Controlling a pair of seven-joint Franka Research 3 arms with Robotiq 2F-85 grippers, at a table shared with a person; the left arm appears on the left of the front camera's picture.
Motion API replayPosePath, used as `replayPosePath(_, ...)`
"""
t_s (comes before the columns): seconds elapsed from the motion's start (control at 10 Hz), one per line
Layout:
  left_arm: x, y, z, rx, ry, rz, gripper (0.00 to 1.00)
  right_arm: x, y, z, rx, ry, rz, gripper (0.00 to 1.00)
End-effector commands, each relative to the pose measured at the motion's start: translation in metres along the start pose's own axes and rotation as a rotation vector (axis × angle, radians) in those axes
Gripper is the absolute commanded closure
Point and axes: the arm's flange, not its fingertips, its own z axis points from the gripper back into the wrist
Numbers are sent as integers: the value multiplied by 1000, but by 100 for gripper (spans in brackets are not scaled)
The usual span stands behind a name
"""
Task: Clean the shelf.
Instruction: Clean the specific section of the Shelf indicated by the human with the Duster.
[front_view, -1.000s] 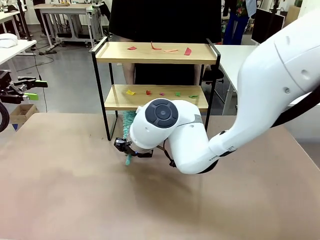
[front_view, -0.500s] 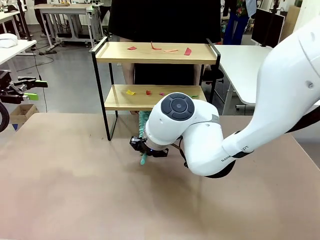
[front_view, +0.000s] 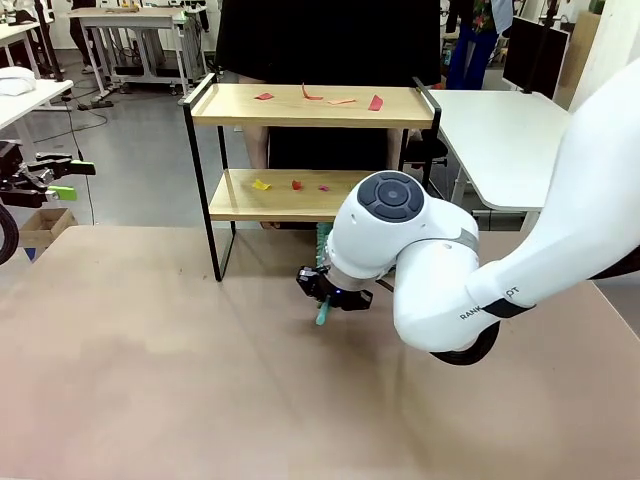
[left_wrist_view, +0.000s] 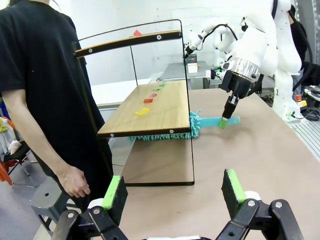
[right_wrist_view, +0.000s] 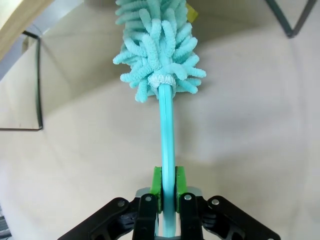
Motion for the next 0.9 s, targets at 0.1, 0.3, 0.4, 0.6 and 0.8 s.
replayPosePath(0.1,2,-2,0,-9,7,-11,0,23,-31,46,-94,20,-14,86)
replayPosePath(0.3,2,-2,0,-9,7,-11,0,32,-45,58,-165,-1,-31,86)
replayPosePath(0.4,2,-2,0,-9,7,-11,0,36,-52,64,-201,-9,-38,86)
replayPosePath(0.6,2,-2,0,-9,7,-11,0,42,-63,74,-269,-47,-24,86)
replayPosePath(0.8,2,-2,0,-9,7,-11,0,40,-65,78,-306,-64,31,86)
